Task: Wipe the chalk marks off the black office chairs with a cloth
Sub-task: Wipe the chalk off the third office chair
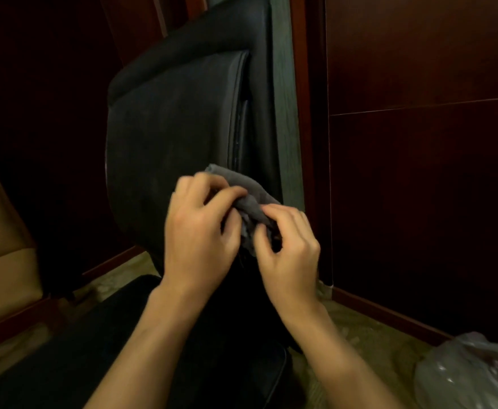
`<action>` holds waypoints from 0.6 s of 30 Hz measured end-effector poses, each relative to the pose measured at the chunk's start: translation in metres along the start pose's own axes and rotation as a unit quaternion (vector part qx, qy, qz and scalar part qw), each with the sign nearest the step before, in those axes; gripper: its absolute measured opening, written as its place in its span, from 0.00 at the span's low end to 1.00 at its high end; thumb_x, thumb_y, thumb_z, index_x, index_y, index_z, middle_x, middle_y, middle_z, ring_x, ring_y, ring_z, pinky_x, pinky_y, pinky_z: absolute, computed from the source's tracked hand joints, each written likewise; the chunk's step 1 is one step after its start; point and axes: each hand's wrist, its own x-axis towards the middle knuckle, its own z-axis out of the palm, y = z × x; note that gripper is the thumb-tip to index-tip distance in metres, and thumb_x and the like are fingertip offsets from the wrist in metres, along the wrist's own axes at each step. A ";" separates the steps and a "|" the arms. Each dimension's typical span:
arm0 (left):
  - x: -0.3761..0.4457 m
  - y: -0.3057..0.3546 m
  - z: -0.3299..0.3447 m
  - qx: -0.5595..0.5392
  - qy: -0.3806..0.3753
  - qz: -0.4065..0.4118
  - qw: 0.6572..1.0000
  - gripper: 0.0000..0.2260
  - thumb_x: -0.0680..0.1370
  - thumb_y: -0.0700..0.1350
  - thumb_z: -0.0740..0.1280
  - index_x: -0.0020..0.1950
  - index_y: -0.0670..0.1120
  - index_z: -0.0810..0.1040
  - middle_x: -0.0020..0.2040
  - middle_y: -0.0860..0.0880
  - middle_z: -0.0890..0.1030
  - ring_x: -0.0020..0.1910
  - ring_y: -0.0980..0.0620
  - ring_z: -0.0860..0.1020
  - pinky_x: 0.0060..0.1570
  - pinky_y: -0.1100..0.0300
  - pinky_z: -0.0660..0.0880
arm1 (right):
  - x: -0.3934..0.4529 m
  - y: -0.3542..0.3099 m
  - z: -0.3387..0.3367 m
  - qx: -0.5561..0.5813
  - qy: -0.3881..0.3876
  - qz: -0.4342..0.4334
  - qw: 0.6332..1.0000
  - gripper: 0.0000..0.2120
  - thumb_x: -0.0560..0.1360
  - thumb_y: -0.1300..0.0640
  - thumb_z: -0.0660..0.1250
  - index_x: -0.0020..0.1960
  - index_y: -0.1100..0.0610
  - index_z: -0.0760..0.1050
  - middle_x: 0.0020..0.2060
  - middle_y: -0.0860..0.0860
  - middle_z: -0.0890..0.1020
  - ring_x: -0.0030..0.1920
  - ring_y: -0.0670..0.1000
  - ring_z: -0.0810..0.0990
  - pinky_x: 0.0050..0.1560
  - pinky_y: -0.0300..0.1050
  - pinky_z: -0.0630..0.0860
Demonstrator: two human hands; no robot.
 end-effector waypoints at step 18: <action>0.051 -0.033 0.001 0.003 -0.089 0.083 0.993 0.09 0.77 0.38 0.67 0.51 0.36 0.84 0.50 0.44 0.76 0.49 0.47 0.73 0.53 0.64 0.66 | 0.020 -0.003 0.021 0.007 0.012 0.072 0.997 0.11 0.75 0.63 0.68 0.56 0.63 0.81 0.52 0.52 0.81 0.54 0.46 0.79 0.54 0.35 0.76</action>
